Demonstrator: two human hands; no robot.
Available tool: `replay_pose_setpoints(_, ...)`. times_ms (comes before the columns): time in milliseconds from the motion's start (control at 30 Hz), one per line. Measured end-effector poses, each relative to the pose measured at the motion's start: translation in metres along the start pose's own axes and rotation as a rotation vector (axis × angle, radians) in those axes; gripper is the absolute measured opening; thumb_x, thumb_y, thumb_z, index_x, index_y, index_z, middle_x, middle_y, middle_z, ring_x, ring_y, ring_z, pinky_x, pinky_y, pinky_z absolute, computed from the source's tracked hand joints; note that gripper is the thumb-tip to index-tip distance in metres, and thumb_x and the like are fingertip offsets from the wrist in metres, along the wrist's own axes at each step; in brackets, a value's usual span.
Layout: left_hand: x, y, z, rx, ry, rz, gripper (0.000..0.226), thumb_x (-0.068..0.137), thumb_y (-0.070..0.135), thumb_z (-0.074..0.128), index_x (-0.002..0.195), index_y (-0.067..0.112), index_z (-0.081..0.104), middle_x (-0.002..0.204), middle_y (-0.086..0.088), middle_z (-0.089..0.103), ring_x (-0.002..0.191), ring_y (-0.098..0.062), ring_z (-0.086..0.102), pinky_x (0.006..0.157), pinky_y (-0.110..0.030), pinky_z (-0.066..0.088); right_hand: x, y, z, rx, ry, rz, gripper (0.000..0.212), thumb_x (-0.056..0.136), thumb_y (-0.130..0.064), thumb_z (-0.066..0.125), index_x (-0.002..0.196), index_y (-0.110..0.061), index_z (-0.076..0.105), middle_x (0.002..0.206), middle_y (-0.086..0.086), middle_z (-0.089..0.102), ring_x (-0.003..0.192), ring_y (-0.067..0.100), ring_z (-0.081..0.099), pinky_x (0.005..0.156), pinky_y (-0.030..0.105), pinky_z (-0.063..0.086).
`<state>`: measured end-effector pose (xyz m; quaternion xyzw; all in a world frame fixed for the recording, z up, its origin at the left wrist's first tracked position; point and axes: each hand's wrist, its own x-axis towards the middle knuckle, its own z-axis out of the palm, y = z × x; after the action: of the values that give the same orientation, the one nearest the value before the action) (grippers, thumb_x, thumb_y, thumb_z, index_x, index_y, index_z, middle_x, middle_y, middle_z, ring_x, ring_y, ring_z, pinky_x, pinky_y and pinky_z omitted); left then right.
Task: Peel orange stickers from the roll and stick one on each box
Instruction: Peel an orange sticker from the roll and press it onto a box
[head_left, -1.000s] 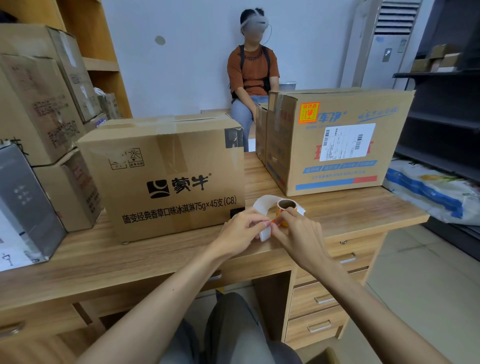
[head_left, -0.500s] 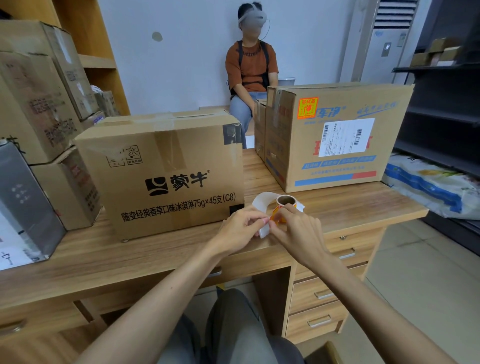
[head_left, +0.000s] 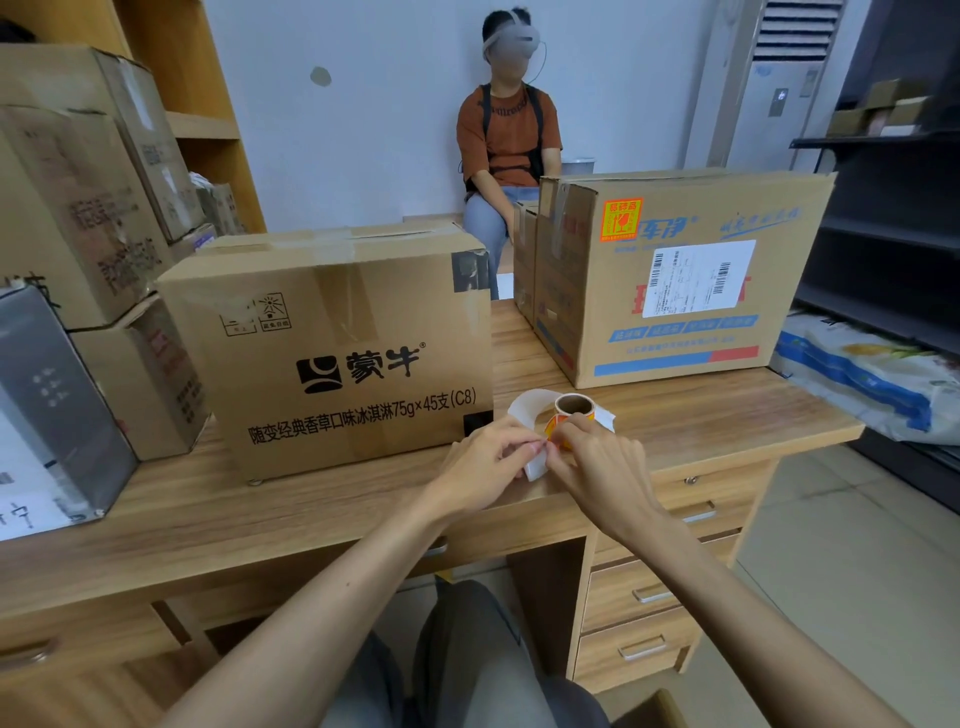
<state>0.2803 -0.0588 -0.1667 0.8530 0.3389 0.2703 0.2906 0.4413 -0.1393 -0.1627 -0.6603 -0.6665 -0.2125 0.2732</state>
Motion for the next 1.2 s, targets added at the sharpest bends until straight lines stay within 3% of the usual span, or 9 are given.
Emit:
replay_pose_setpoints(333,0.000,0.002,0.000,0.079,-0.006,0.027,0.025,0.106,0.040,0.044,0.110,0.039,0.069,0.106,0.014,0.060,0.087,-0.008,0.062,0.084,-0.047,0.052,0.002,0.007,0.001,0.001,0.000,-0.071,0.017,0.091,-0.031,0.068,0.079,-0.018,0.066,0.080,-0.004,0.065,0.057,0.021,0.062,0.044,0.024,0.028)
replay_pose_setpoints(567,-0.003,0.004,0.004,0.092,0.039,0.012,0.024,0.105,0.042,0.044,0.113,0.043,0.067,0.106,0.016,0.061,0.088,-0.008,0.061,0.083,-0.043,0.051,0.001,0.005,0.003,0.032,0.005,-0.035,0.017,0.091,-0.030,0.063,0.079,-0.018,0.063,0.078,-0.004,0.063,0.058,0.021,0.061,0.045,0.026,0.029)
replay_pose_setpoints(733,-0.004,0.005,0.006,0.077,0.074,-0.013,0.024,0.105,0.041,0.045,0.113,0.046,0.068,0.105,0.016,0.063,0.088,-0.008,0.061,0.080,-0.036,0.047,-0.001,0.001,0.000,0.175,0.015,0.113,0.018,0.092,-0.035,0.061,0.083,-0.019,0.063,0.075,-0.003,0.066,0.063,0.017,0.061,0.047,0.026,0.031)
replay_pose_setpoints(900,-0.002,-0.002,0.009,-0.069,0.148,-0.105,0.021,0.103,0.039,0.050,0.100,0.034,0.070,0.088,0.011,0.067,0.078,-0.011,0.064,0.074,-0.045,0.055,0.000,0.007,-0.002,0.430,-0.051,0.327,0.013,0.087,-0.036,0.064,0.080,-0.026,0.064,0.070,-0.008,0.064,0.066,0.016,0.058,0.059,0.033,0.042)
replay_pose_setpoints(1067,-0.002,-0.001,0.006,-0.249,0.190,-0.173,0.019,0.104,0.024,0.054,0.103,0.015,0.071,0.084,-0.002,0.066,0.070,-0.008,0.060,0.058,-0.022,0.050,0.001,0.024,-0.006,0.713,-0.093,0.474,0.012,0.084,-0.032,0.071,0.073,-0.026,0.070,0.070,-0.002,0.068,0.062,0.016,0.058,0.059,0.036,0.048)
replay_pose_setpoints(1200,-0.001,-0.001,0.006,-0.298,0.213,-0.197,0.018,0.103,0.022,0.056,0.102,0.014,0.072,0.084,-0.005,0.066,0.069,-0.009,0.059,0.057,-0.021,0.050,-0.001,0.039,-0.012,0.822,-0.083,0.546,0.014,0.084,-0.020,0.072,0.070,-0.023,0.073,0.066,-0.010,0.067,0.052,0.004,0.051,0.057,0.028,0.042)
